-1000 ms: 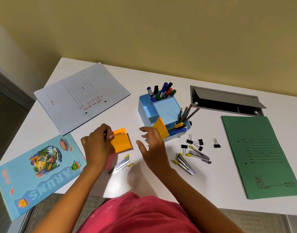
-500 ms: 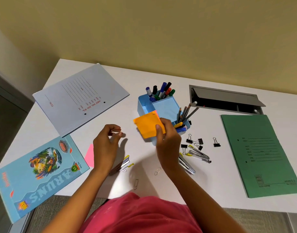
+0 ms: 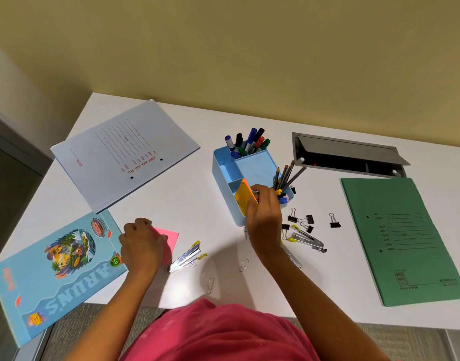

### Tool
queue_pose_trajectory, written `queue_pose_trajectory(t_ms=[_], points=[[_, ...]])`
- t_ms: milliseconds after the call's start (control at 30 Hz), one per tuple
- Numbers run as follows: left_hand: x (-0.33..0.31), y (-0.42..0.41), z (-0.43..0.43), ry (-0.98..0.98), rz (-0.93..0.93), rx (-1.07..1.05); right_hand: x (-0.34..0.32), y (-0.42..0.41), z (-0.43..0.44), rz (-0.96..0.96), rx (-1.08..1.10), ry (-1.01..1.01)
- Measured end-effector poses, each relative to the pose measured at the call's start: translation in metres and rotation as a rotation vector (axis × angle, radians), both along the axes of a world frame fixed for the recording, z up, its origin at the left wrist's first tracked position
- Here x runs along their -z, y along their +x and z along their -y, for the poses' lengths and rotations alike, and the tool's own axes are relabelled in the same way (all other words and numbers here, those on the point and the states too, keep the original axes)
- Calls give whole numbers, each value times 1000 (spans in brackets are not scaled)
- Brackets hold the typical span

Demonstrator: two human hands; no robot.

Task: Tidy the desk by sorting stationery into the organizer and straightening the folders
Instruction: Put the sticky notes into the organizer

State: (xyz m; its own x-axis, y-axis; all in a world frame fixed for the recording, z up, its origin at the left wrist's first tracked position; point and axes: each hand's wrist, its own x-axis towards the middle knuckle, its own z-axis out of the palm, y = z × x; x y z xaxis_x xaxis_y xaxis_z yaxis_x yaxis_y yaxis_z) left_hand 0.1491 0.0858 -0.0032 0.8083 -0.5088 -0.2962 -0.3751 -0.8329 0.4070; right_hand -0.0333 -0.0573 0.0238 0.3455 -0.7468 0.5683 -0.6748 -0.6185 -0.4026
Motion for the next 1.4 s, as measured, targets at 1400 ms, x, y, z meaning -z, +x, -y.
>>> queue_pose_trajectory(t_ms=[1400], points=[[20,0,-3,-81,204,159,-22,3,-39,14,-92,317]])
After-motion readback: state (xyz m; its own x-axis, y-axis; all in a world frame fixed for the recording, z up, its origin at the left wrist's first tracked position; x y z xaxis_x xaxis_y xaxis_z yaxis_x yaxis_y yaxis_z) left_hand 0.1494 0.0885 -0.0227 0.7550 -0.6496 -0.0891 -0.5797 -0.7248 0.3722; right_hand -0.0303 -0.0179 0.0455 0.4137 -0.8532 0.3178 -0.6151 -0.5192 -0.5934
